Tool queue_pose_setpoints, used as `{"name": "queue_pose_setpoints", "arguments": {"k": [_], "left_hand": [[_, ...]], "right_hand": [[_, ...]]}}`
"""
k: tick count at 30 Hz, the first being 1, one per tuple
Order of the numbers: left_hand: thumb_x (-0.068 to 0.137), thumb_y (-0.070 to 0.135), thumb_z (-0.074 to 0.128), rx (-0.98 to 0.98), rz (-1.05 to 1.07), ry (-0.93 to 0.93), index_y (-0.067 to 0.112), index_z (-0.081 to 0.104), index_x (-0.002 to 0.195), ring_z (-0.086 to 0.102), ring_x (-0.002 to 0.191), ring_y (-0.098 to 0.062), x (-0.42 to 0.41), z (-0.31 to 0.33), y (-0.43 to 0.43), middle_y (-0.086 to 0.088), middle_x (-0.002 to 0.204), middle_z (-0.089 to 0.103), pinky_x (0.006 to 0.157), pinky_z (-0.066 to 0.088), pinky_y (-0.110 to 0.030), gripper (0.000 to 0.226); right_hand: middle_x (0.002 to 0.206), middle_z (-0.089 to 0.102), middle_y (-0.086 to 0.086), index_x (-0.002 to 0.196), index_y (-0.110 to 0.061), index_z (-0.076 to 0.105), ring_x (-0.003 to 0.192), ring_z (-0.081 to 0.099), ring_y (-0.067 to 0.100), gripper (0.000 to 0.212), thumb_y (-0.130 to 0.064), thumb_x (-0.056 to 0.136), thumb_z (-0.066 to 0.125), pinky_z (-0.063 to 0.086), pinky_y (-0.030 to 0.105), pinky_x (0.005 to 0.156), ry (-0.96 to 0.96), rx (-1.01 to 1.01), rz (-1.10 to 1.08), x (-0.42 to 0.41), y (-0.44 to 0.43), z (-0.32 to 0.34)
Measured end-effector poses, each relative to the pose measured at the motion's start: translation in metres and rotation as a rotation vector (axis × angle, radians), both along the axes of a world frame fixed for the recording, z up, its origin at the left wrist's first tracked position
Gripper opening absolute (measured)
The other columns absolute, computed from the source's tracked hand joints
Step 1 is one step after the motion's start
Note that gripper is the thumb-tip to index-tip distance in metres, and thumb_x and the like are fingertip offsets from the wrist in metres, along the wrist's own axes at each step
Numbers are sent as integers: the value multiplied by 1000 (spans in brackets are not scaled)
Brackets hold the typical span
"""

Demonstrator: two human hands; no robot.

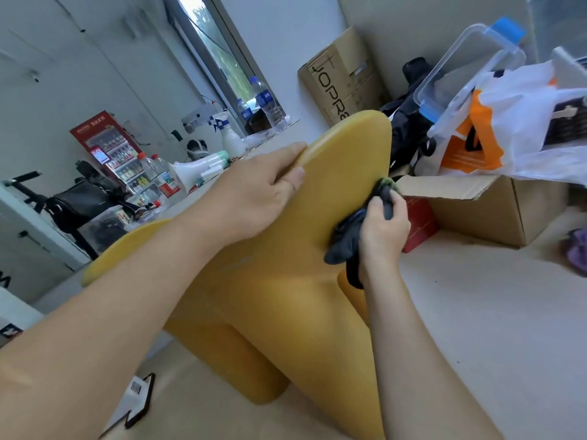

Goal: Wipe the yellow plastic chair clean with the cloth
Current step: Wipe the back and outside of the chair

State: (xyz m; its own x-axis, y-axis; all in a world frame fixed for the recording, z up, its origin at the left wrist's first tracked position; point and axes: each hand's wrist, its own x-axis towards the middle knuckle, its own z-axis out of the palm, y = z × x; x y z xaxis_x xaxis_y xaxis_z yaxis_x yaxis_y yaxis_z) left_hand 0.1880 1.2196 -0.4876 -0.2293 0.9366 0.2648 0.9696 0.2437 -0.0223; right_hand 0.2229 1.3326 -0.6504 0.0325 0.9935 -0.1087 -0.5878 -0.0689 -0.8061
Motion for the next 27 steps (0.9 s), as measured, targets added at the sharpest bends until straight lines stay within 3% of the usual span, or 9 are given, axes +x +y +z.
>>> {"name": "queue_pose_setpoints", "arguments": {"k": [2, 5, 8, 10, 13, 18, 20, 24, 27], "left_hand": [[92, 60, 32, -27, 39, 0, 49, 45, 128, 55, 109, -10, -10, -1, -14, 19, 120, 59, 91, 42, -28, 40], [86, 70, 18, 7, 109, 215, 30, 51, 95, 59, 73, -25, -23, -5, -23, 0, 76, 63, 64, 47, -38, 53], [93, 56, 20, 80, 89, 310, 21, 51, 93, 57, 78, -36, -19, -8, -20, -10, 82, 65, 61, 43, -40, 47], [92, 63, 19, 85, 61, 265, 23, 46, 80, 55, 69, -31, -11, -8, -30, -4, 70, 59, 56, 39, -38, 50], [87, 66, 19, 78, 69, 227, 28, 42, 75, 52, 57, -17, 0, -8, -53, 1, 59, 50, 51, 33, -33, 46], [88, 64, 21, 99, 80, 235, 28, 45, 75, 49, 52, -15, 13, -9, -65, 2, 55, 48, 51, 36, -32, 46], [89, 68, 17, 100, 92, 250, 25, 52, 83, 53, 57, -19, 11, -9, -62, -3, 61, 55, 55, 43, -35, 55], [90, 65, 18, 96, 141, 283, 22, 46, 75, 53, 59, -23, 10, -9, -51, -6, 60, 54, 56, 42, -36, 54], [89, 64, 17, 79, 167, 299, 20, 46, 76, 53, 60, -23, 6, -8, -46, -6, 62, 53, 55, 39, -36, 54]], "right_hand": [[118, 40, 4, 121, -22, 47, 83, 49, 6, 26, -23, 96, 48, 38, 21, 66, -56, -111, 134, 3, -4, -9], [110, 45, 3, 113, -20, 58, 88, 49, 12, 21, -19, 92, 56, 40, 26, 81, -106, 223, -162, -2, -59, 30], [111, 57, 9, 104, -19, 71, 94, 50, 24, 20, -19, 87, 61, 37, 23, 86, -173, 582, -379, -7, -89, 68], [113, 59, 9, 106, -19, 72, 97, 52, 26, 20, -18, 88, 63, 36, 17, 88, -143, 619, -399, 0, -76, 70], [113, 61, 5, 111, -18, 70, 101, 53, 14, 23, -19, 91, 61, 33, 6, 91, -5, 416, -349, 17, -39, 48], [123, 60, -4, 129, -15, 60, 113, 53, 5, 33, -18, 96, 54, 41, 17, 97, 222, -38, -7, 15, 16, -4], [130, 56, -4, 136, -12, 53, 118, 51, 7, 38, -19, 99, 50, 39, 17, 97, 178, -141, 150, -6, 3, -39], [137, 56, 8, 133, -20, 53, 121, 55, 28, 50, -47, 92, 41, 44, 43, 104, 129, -303, 582, -65, -37, -109], [137, 55, 3, 137, -23, 49, 120, 54, 28, 53, -47, 90, 39, 43, 47, 104, 60, -340, 613, -72, -41, -100]]}}
